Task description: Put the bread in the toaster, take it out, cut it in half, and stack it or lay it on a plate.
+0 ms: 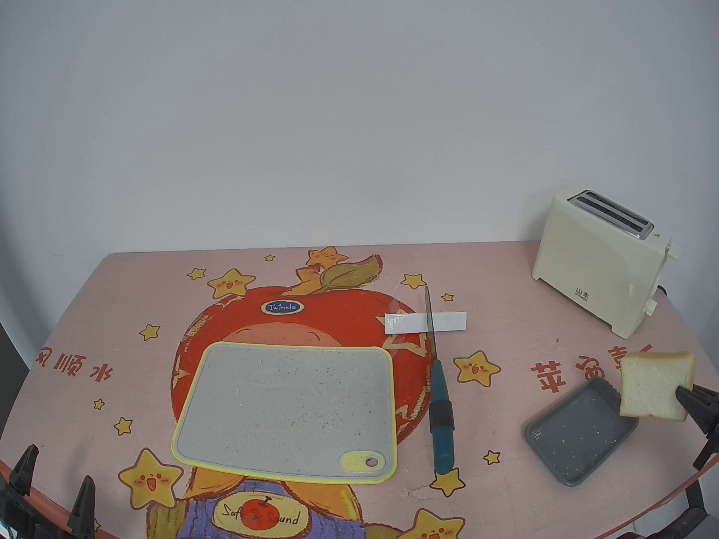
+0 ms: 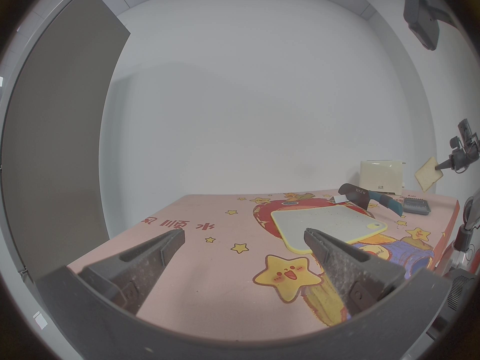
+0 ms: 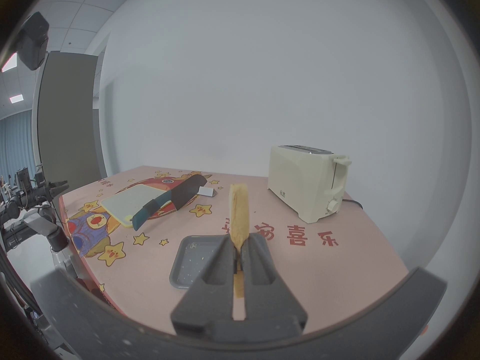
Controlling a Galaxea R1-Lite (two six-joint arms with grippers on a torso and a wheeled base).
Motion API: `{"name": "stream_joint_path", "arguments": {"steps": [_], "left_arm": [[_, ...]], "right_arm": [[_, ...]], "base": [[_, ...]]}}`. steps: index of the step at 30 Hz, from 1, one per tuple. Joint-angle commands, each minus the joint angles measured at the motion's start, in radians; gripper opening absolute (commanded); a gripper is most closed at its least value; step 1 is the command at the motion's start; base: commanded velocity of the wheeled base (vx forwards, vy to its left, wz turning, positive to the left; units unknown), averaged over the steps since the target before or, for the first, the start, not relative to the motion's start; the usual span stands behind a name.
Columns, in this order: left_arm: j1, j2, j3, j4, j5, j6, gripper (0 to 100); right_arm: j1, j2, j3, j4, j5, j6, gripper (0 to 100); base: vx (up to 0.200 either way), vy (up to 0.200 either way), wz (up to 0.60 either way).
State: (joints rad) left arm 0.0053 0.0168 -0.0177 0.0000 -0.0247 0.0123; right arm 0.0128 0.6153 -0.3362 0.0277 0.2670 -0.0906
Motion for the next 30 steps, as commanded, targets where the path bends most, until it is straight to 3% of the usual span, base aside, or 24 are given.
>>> {"name": "stream_joint_path", "arguments": {"steps": [1, 30], "left_arm": [[0.001, -0.012, 0.018, 0.000, 0.000, 0.000, 100], [0.001, -0.012, 0.018, 0.000, 0.000, 0.000, 100]], "right_arm": [[0.003, 0.060, -0.050, -0.002, 0.001, 0.000, 0], [-0.025, 0.253, -0.287, -0.002, 0.004, 0.000, 0]], "base": [[0.000, 0.000, 0.00], [0.000, 0.000, 0.00]]}}
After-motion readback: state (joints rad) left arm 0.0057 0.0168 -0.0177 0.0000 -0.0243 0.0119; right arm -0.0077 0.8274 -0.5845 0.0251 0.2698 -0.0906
